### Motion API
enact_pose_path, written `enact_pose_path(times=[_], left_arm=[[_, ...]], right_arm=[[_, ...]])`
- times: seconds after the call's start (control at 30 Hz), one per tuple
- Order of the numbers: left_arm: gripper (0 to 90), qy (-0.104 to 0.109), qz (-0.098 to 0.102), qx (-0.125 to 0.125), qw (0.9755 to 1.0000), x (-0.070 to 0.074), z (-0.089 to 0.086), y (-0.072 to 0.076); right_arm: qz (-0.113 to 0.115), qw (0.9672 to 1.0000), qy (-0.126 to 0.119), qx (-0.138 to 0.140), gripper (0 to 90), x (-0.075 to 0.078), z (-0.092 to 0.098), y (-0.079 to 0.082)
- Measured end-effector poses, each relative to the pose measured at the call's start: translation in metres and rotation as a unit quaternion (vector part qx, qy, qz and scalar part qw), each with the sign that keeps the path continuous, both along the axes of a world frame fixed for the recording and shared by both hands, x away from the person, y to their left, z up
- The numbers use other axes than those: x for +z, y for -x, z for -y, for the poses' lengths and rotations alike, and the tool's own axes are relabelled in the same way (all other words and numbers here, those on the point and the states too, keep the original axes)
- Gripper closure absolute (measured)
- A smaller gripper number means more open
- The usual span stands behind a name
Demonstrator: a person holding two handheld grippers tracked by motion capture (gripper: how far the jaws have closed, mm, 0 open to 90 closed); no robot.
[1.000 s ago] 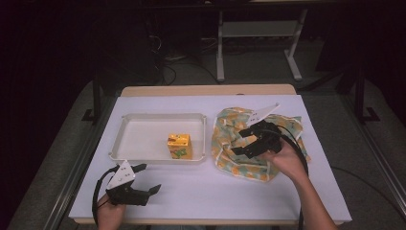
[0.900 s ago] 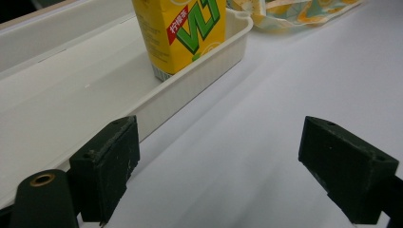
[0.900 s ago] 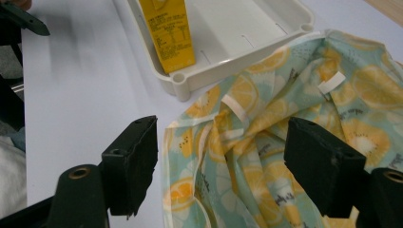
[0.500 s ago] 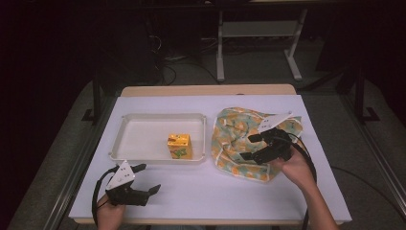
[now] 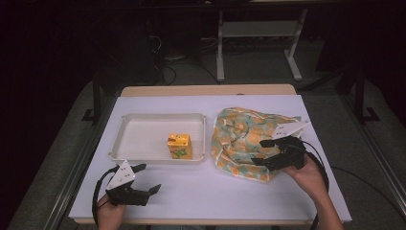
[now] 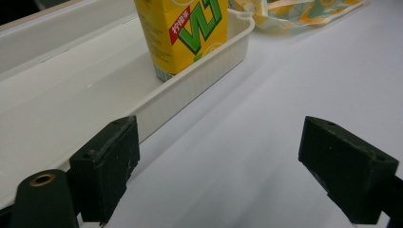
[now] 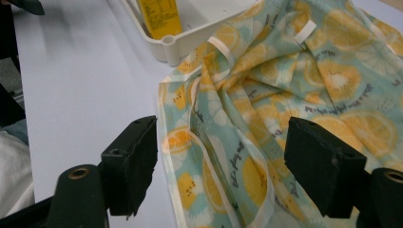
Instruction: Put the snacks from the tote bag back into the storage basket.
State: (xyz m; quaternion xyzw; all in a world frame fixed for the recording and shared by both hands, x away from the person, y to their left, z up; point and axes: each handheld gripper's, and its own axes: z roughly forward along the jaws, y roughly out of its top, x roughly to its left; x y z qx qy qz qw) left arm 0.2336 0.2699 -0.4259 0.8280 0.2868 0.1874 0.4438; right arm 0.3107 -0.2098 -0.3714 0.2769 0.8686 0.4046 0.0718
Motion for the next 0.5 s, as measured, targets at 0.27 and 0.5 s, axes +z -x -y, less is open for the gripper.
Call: enact_pose_path(times=[0.27, 0.5], left_arm=[[13.3, -0.001, 0.0, -0.001, 1.0, 0.0, 0.0, 0.0], [13.3, -0.002, 0.001, -0.004, 1.0, 0.0, 0.0, 0.0]], right_arm=[[-0.002, 0.9999, -0.007, -0.011, 26.2, -0.008, 0.01, 0.009], [0.002, 0.9999, -0.007, -0.015, 27.6, -0.015, 0.015, 0.02]])
